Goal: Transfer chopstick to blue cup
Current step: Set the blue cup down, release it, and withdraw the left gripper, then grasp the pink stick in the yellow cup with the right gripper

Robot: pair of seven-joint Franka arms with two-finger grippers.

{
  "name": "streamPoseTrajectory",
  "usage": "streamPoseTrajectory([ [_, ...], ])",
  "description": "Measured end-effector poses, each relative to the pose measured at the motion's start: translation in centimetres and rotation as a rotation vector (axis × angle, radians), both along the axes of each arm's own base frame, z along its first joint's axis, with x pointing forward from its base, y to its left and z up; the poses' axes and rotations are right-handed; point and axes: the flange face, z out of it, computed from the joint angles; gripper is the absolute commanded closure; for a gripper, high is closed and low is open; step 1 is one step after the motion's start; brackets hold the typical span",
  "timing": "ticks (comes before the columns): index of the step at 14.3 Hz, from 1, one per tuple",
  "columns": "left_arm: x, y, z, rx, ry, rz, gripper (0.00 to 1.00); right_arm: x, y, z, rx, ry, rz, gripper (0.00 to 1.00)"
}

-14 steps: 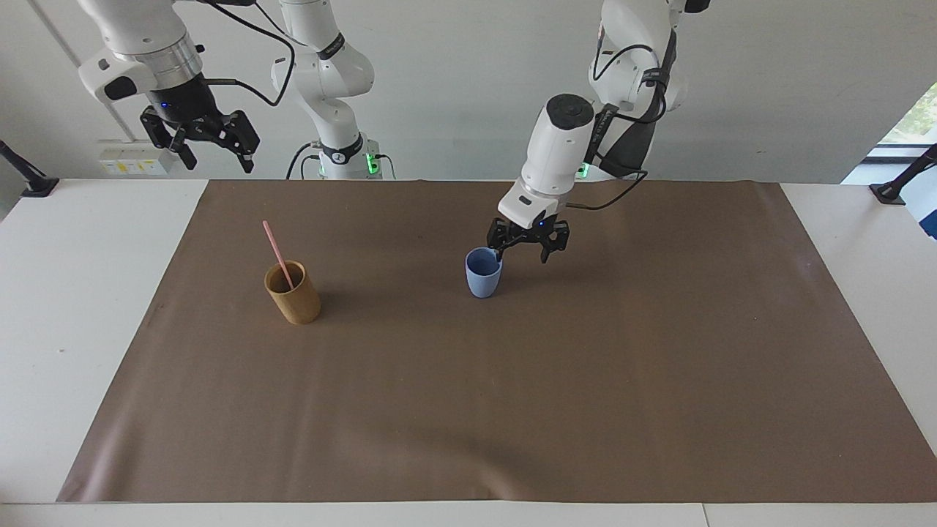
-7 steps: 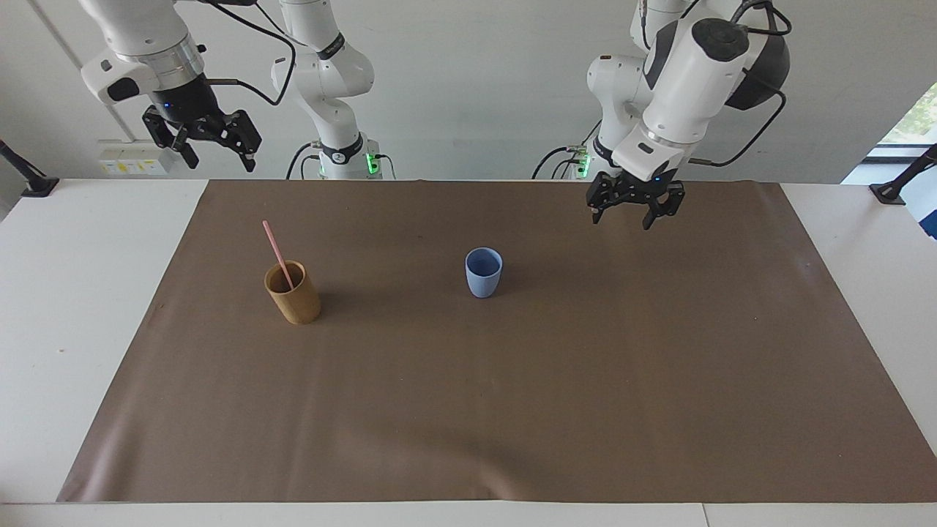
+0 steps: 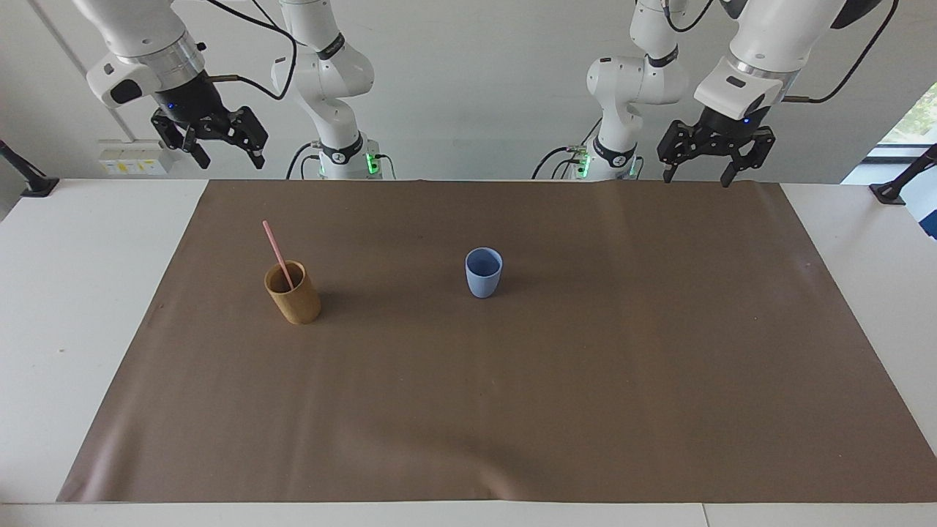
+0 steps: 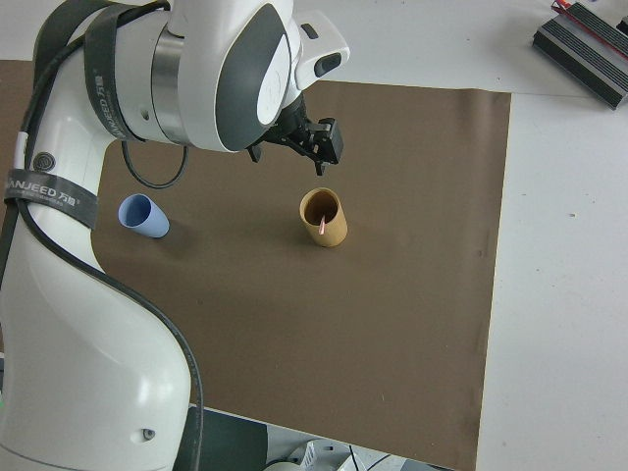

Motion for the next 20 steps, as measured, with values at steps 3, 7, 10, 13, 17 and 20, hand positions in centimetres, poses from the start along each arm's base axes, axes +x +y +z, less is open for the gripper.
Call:
streamPoseTrajectory([
  [3,0.5,1.5,0.2,0.006,0.036,-0.022,0.0,0.6,-0.4,-2.2,-0.001,0.002,0.008,0.0],
  [7,0.4,1.7,0.4,0.008,0.05,-0.049,0.0,1.6,0.1,-6.9,-0.048,0.038,0.194,0.0],
  [10,0.3,1.5,0.5,0.008,0.047,-0.054,0.0,2.4,0.2,-10.5,-0.083,0.072,0.406,0.0],
  [13,0.3,1.5,0.6,0.008,0.047,-0.054,0.0,2.2,0.2,-14.4,-0.071,0.123,0.499,0.0],
  [17,0.3,1.5,0.6,0.008,0.047,-0.054,0.0,1.4,0.4,-18.9,-0.053,0.165,0.538,0.0],
  [20,0.3,1.5,0.6,0.008,0.047,-0.053,0.0,0.9,0.4,-20.4,-0.046,0.188,0.542,0.32],
])
